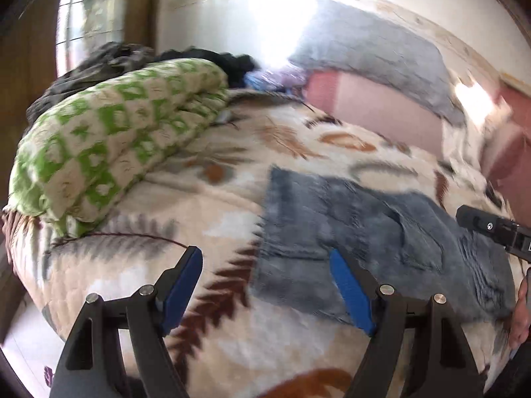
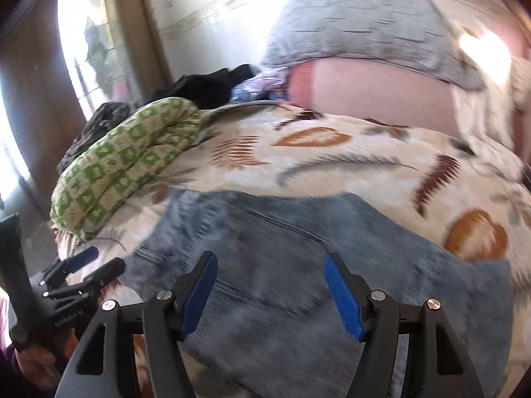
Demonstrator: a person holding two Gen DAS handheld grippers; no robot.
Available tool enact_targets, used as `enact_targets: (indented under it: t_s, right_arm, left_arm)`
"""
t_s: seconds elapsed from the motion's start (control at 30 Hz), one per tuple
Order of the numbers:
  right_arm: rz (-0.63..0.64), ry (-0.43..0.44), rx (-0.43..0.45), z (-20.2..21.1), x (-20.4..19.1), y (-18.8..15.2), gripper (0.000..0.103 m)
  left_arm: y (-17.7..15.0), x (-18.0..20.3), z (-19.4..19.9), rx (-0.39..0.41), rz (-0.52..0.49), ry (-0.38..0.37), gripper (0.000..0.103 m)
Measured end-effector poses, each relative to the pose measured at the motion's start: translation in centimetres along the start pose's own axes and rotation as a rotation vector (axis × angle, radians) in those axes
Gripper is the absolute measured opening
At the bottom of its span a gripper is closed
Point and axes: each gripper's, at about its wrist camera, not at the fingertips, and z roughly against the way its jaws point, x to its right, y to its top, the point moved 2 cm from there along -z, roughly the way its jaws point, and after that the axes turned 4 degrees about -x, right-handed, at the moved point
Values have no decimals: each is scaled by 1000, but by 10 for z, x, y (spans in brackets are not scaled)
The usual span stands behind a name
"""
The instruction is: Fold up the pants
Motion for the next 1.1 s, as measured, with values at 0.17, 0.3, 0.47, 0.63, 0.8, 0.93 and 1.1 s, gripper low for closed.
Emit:
enact_targets:
  t_s: [0.17, 0.3, 0.47, 0.63, 0.8, 0.93, 1.1]
  right_arm:
    - [0, 60, 30, -14, -35, 14, 71]
    - [-3, 86, 3, -27, -55, 7, 71]
    - [39, 92, -25, -34, -72, 6, 71]
    - [112, 81, -76, -48, -90, 31, 71]
    - [185, 94, -163, -78, -112, 61, 71]
    - [284, 96, -250, -102, -129, 78, 72]
    - [377, 89, -358, -137, -148, 92, 72]
  left_arm:
    - [0, -29, -5, 0, 63, 17, 80]
    - [-3, -39, -3, -3, 84, 18, 80]
    - [-6, -41, -1, -11, 80, -5, 80]
    - [-8, -28, 0, -11, 53, -73, 80]
    - [-8, -13, -9, -45, 42, -122, 80]
    - [-6, -2, -12, -46, 18, -142, 80]
    - [-8, -2, -24, -91, 34, -164, 80]
